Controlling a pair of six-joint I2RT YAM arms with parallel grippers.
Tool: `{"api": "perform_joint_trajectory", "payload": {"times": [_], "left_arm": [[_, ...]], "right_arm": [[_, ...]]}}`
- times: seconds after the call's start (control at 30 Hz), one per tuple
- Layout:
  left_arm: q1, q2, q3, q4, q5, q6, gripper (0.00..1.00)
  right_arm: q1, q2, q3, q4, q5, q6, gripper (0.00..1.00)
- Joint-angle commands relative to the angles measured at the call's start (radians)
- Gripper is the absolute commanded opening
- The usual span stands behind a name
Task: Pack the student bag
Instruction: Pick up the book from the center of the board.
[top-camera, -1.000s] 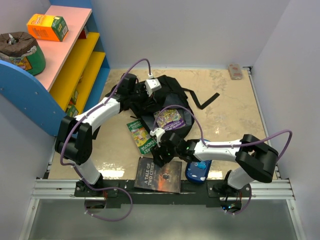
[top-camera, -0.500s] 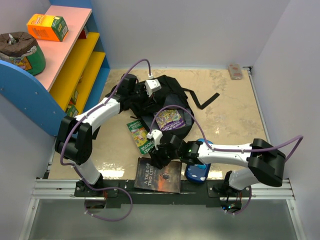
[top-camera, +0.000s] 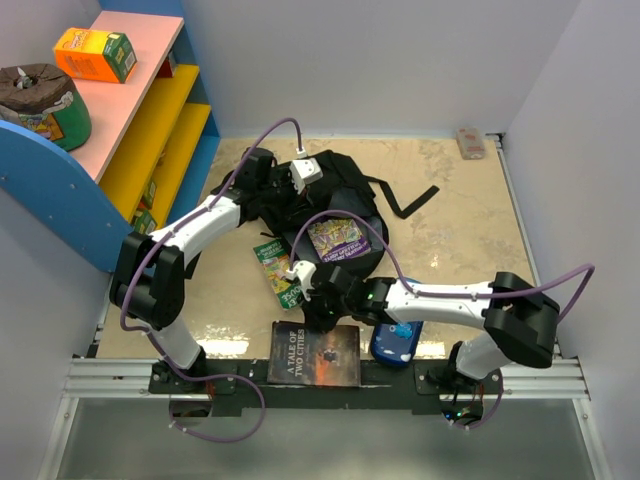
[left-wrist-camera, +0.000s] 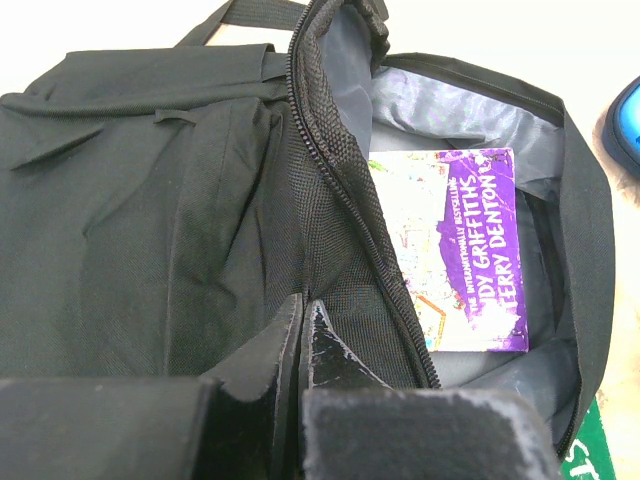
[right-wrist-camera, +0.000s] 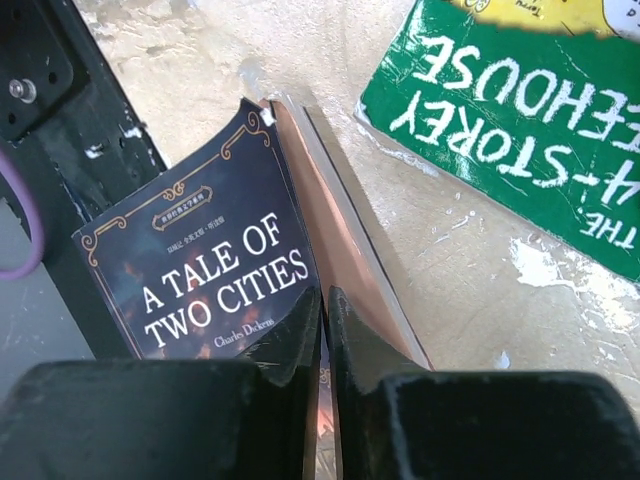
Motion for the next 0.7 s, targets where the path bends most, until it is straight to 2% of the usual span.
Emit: {"api": "perform_joint_trajectory", "payload": {"times": [0.0,0.13,0.43,0.53,0.57,0.6,0.67], "left_arm": [[0.003,-0.048,-0.012,0.029,0.015,0.021,0.0],[0.005,-0.048,-0.012,0.032,0.017,0.016,0.0],[0.005,-0.049,-0.013,0.033,0.018,0.019,0.0],[0.005,-0.052,-0.013,0.036,0.021,0.016,0.0],[0.003,-0.052,-0.013,0.036,0.023,0.016,0.0],[0.005,-0.054,-0.015,0.036,0.021,0.013,0.0],[0.005,-0.055,-0.016,0.039,0.021,0.014,0.0]], "right_arm": [[0.019,0.015,0.06,-0.087,-0.05,-0.044,0.08],[0.019,0.046,0.085,-0.121,-0.073,-0.064,0.23],[0.025,0.073,0.103,-0.166,-0.108,-0.091,0.29],[0.038,0.099,0.114,-0.193,-0.104,-0.107,0.23],[0.041,0.108,0.118,-0.204,-0.078,-0.108,0.2],[0.044,0.116,0.123,-0.221,-0.064,-0.108,0.12],[0.047,0.135,0.137,-0.23,-0.021,-0.107,0.05]]}}
